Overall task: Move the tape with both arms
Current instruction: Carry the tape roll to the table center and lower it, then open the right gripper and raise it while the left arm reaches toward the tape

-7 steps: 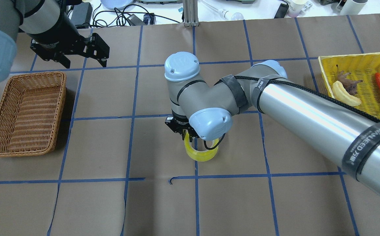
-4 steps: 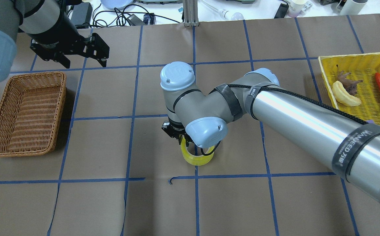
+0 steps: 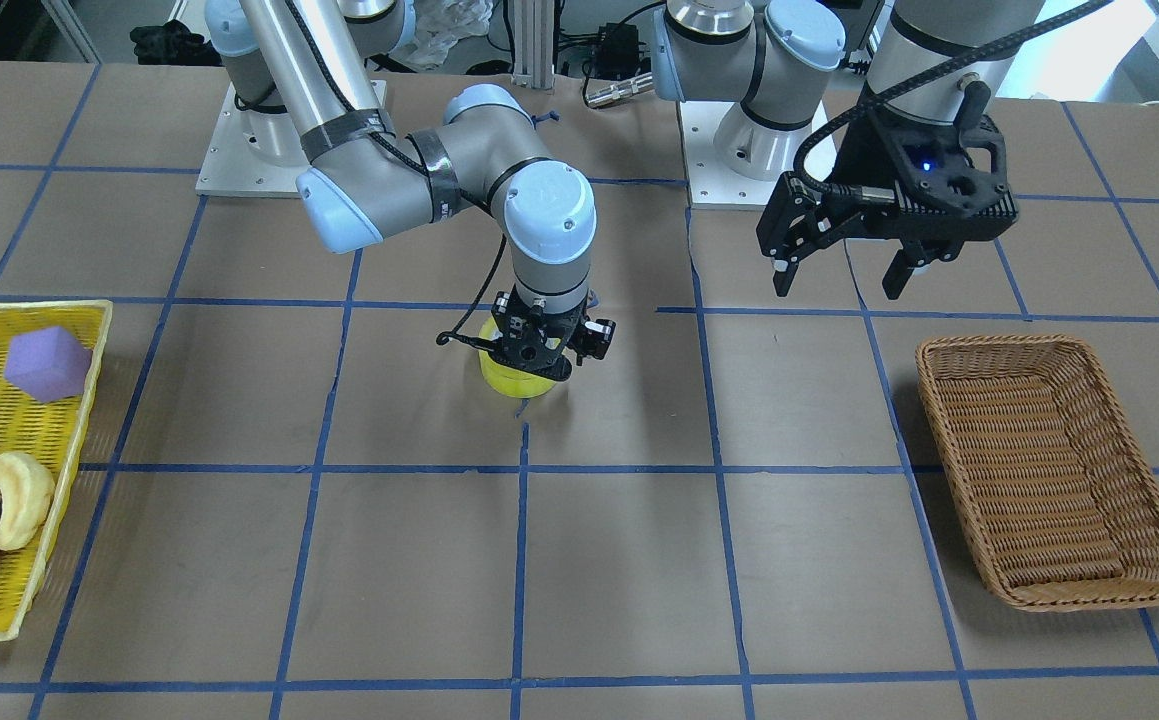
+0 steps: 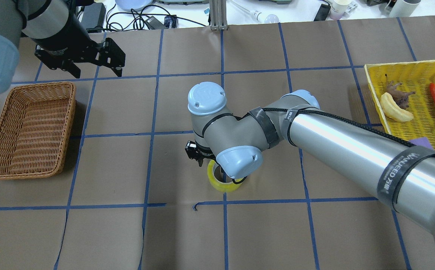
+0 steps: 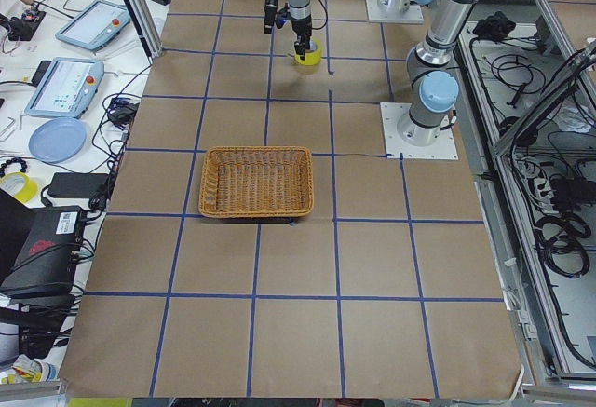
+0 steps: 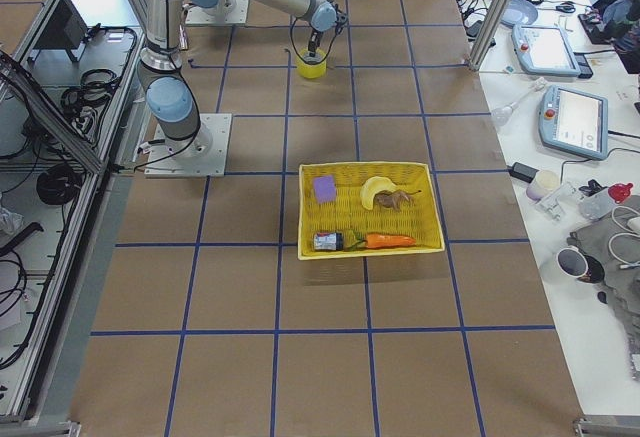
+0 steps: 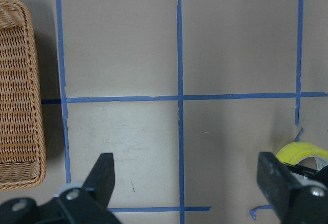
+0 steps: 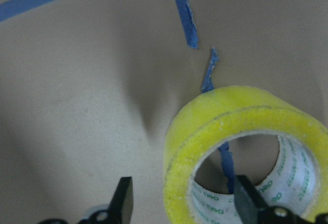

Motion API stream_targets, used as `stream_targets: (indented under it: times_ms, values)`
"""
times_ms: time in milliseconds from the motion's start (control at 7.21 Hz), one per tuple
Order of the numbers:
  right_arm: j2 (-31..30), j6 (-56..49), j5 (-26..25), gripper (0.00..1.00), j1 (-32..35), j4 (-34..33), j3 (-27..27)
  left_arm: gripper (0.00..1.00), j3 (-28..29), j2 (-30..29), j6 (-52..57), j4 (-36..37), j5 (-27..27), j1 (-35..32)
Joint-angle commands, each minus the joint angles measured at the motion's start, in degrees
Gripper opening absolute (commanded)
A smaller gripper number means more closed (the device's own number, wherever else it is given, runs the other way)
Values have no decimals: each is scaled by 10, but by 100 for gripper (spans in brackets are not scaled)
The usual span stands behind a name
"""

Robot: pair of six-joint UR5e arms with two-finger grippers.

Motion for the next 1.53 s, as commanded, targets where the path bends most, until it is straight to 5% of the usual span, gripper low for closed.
stream_targets:
  times_ms: [0,693,971,1387]
  values:
    - [-34,-22,-4,100,-18,14,-29,100,-1,0,-1,-1,-1,0]
    - [-102,-319,-56,100,-199,328,-264,100,-45,1,-56,0,-3,-20]
    - [-178,-345,-55,100,-214,382,-252,100,-64,-33,-147,64,-1,-121]
    - [-215,-367,-94,100,-216,330,-167,100,-190,-95,-220,237,-4,-199]
